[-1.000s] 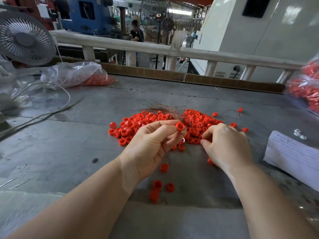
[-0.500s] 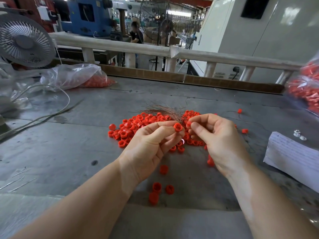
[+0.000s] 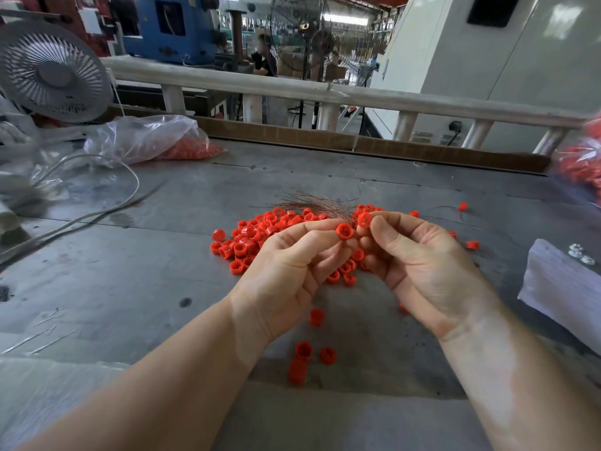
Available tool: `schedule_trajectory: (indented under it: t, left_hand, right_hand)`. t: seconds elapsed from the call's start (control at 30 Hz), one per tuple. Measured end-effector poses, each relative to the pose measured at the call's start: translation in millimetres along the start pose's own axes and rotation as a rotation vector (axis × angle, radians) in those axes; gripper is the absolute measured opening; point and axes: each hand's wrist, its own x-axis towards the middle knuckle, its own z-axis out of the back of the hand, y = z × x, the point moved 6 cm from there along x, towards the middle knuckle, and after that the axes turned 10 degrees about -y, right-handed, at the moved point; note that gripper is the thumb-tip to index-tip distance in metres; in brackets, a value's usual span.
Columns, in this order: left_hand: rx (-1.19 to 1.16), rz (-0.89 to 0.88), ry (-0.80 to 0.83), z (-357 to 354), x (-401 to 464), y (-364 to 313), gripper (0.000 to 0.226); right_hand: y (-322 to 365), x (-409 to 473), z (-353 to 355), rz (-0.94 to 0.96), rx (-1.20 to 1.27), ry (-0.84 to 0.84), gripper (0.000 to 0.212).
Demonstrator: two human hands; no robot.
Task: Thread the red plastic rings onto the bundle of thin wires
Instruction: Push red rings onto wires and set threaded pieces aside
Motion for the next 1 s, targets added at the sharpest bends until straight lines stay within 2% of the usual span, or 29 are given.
schedule_trajectory:
  t: [0.37,1.0]
  left_hand:
    - [-0.009,-0.005,-0.006,0.9,-0.3,-1.5,0.014]
    - [-0.046,0.013,-0.010,1.0,-0.7,-0.8,0.023]
  right_hand:
    - [1.4,0.3,-0.7,0.018,0.071,-0.016,0.011]
    - [2.0,-0.7,1.2,0.048,0.015,-0.045,0.011]
